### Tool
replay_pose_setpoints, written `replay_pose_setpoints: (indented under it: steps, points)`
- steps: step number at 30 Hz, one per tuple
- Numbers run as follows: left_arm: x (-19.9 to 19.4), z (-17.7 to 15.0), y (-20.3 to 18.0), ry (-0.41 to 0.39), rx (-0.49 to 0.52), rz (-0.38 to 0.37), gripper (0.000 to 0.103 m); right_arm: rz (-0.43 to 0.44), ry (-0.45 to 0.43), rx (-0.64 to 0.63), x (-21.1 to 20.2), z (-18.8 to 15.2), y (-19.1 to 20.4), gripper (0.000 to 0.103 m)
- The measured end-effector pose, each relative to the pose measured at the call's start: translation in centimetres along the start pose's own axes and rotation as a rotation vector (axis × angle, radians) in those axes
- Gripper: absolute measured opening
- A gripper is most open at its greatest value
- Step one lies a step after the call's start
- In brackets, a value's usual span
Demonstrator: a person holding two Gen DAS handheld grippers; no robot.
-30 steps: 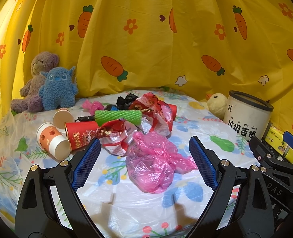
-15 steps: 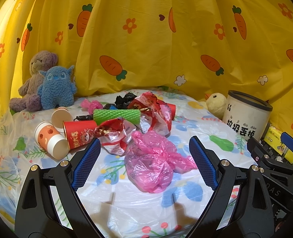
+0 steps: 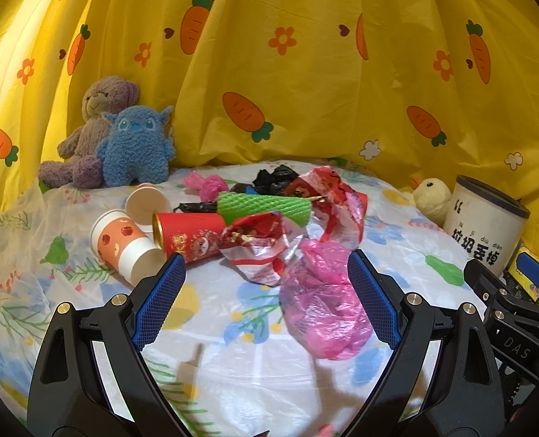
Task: Collect trash
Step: 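Grasp the pink plastic bag with the right tool while the left tool grasps a clear wrapper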
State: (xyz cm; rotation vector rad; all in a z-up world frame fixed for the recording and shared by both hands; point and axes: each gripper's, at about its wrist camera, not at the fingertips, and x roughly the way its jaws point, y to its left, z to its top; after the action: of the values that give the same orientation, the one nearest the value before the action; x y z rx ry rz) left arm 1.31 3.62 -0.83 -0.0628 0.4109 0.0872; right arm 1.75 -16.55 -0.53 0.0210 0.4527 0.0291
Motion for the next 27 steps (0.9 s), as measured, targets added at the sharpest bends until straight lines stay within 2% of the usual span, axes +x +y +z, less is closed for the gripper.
replay_pose_setpoints:
  steps: [9,10,12,19,21,22,24,27]
  points:
    - [0.9,0.4,6.4,-0.013,-0.085,0.122,0.083,0.209,0.085,-0.051,3.9,0.0,5.3,0.089]
    - [1.1,0.4,7.0,-0.013,-0.091,0.127,0.081,0.224,0.096,-0.059,4.4,-0.1,5.9,0.087]
    - [1.3,0.4,7.7,-0.011,-0.098,0.139,0.078,0.242,0.124,-0.071,5.3,-0.4,6.8,0.078]
    - [2.5,0.2,7.8,0.012,-0.088,0.098,0.070,0.289,0.254,-0.067,8.8,-1.8,7.7,0.068]
    - [3.0,0.2,7.4,0.021,-0.081,0.081,0.068,0.296,0.272,-0.075,9.2,-2.1,7.9,0.056]
    - [3.3,0.2,7.1,0.026,-0.077,0.070,0.066,0.304,0.278,-0.075,9.3,-2.1,7.9,0.054]
    - [3.8,0.2,6.6,0.038,-0.071,0.043,0.063,0.304,0.288,-0.088,9.6,-2.2,8.0,0.040]
    - [4.5,0.2,5.8,0.055,-0.057,0.013,0.056,0.304,0.278,-0.097,9.4,-2.3,7.8,0.032]
